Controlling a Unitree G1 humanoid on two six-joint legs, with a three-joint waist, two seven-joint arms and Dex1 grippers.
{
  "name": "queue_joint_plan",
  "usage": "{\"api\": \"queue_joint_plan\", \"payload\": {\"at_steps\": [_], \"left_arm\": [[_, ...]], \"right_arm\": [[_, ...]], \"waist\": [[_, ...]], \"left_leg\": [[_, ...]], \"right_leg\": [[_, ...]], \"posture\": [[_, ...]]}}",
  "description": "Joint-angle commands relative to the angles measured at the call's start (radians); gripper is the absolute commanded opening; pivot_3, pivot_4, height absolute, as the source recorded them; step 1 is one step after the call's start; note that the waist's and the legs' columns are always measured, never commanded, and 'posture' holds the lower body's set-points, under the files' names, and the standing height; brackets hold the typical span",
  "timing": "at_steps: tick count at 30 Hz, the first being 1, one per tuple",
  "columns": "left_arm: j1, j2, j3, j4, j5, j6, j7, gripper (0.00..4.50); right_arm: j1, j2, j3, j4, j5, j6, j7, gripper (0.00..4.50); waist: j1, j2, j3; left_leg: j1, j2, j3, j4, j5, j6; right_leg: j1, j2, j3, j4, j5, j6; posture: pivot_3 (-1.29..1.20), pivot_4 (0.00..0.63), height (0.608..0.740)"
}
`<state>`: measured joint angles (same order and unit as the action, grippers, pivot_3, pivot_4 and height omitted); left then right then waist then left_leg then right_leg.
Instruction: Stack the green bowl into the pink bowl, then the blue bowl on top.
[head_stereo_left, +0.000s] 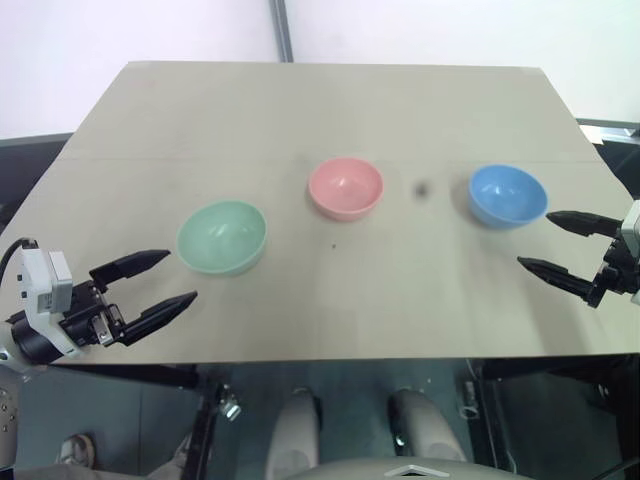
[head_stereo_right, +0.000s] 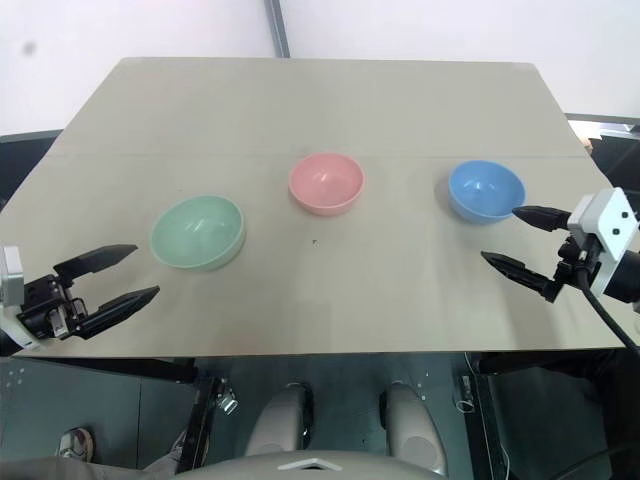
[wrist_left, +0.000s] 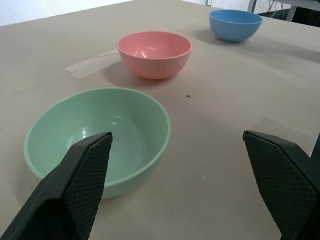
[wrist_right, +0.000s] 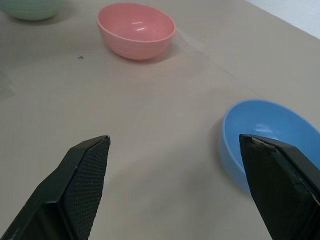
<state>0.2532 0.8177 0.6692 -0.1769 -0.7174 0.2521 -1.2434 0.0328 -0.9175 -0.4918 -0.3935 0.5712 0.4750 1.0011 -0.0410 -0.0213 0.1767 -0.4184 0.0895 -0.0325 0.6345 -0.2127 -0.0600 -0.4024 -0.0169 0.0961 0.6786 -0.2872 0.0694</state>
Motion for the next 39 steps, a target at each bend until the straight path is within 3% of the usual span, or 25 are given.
{"api": "queue_joint_plan", "payload": {"at_steps": [1, 10, 14, 17, 23, 29, 33, 36, 39], "left_arm": [[-0.010, 0.022, 0.020, -0.009, -0.005, 0.003, 0.002, 4.42], [-0.077, -0.005, -0.051, -0.099, -0.050, 0.056, 0.060, 4.42], [-0.114, -0.015, -0.105, -0.205, -0.127, 0.152, 0.140, 4.42], [-0.128, -0.033, -0.136, -0.270, -0.154, 0.187, 0.193, 4.42], [-0.100, -0.050, -0.148, -0.349, -0.174, 0.214, 0.246, 4.42], [-0.041, -0.079, -0.151, -0.417, -0.162, 0.204, 0.279, 4.42], [-0.006, -0.095, -0.136, -0.453, -0.166, 0.199, 0.305, 4.42], [0.001, -0.098, -0.120, -0.458, -0.168, 0.199, 0.325, 4.50], [0.013, -0.089, -0.113, -0.455, -0.152, 0.192, 0.316, 4.50]], "right_arm": [[-0.005, -0.016, -0.043, -0.024, 0.010, -0.009, -0.004, 4.50], [-0.153, 0.051, 0.148, -0.102, -0.022, 0.028, -0.162, 4.50], [-0.363, 0.126, 0.459, -0.115, -0.140, 0.070, -0.221, 4.50], [-0.477, 0.203, 0.623, -0.017, -0.234, 0.024, -0.206, 4.50], [-0.687, 0.365, 0.825, 0.316, -0.402, -0.166, -0.135, 4.50], [-0.894, 0.565, 0.907, 0.687, -0.547, -0.363, -0.153, 4.50], [-0.967, 0.619, 0.933, 0.855, -0.607, -0.437, -0.120, 4.50], [-0.995, 0.635, 0.936, 0.939, -0.640, -0.477, -0.108, 3.73], [-1.010, 0.638, 0.945, 0.999, -0.683, -0.520, -0.107, 2.35]], "waist": [[0.000, 0.000, 0.000], [-0.003, 0.000, 0.000], [-0.005, 0.001, 0.000], [-0.003, 0.001, 0.000], [-0.002, 0.001, 0.001], [-0.006, 0.001, 0.001], [0.001, 0.001, 0.001], [0.004, 0.001, 0.001], [-0.002, 0.001, 0.001]], "left_leg": [[0.000, 0.000, 0.000, 0.000, 0.000, 0.000], [0.001, 0.001, 0.000, 0.000, 0.000, 0.000], [0.001, 0.001, 0.001, 0.000, 0.000, 0.000], [0.001, 0.001, 0.000, 0.000, 0.000, 0.000], [0.000, 0.000, 0.001, 0.000, 0.000, 0.000], [0.001, 0.001, 0.001, -0.001, 0.000, 0.000], [0.001, 0.001, 0.001, -0.001, 0.000, 0.000], [0.001, 0.001, 0.000, -0.001, 0.000, 0.000], [0.001, 0.001, 0.000, -0.001, 0.000, 0.000]], "right_leg": [[0.000, 0.000, 0.000, 0.000, 0.000, 0.000], [0.000, 0.001, 0.001, 0.001, 0.002, 0.002], [0.000, 0.001, 0.001, 0.001, 0.003, 0.001], [0.000, 0.001, 0.001, 0.001, 0.003, 0.001], [0.000, 0.000, 0.001, 0.000, 0.004, 0.001], [-0.001, 0.001, 0.001, 0.002, 0.004, 0.000], [0.000, 0.001, 0.001, 0.001, 0.004, 0.000], [0.000, 0.000, 0.000, 0.001, 0.004, 0.000], [0.000, 0.001, 0.000, 0.001, 0.004, 0.000]], "posture": [[0.00, 0.150, 0.740], [0.00, 0.150, 0.740], [0.00, 0.150, 0.740], [0.00, 0.150, 0.740], [0.00, 0.150, 0.740], [0.00, 0.150, 0.740], [0.00, 0.150, 0.740], [0.00, 0.150, 0.740], [0.00, 0.150, 0.740]]}}
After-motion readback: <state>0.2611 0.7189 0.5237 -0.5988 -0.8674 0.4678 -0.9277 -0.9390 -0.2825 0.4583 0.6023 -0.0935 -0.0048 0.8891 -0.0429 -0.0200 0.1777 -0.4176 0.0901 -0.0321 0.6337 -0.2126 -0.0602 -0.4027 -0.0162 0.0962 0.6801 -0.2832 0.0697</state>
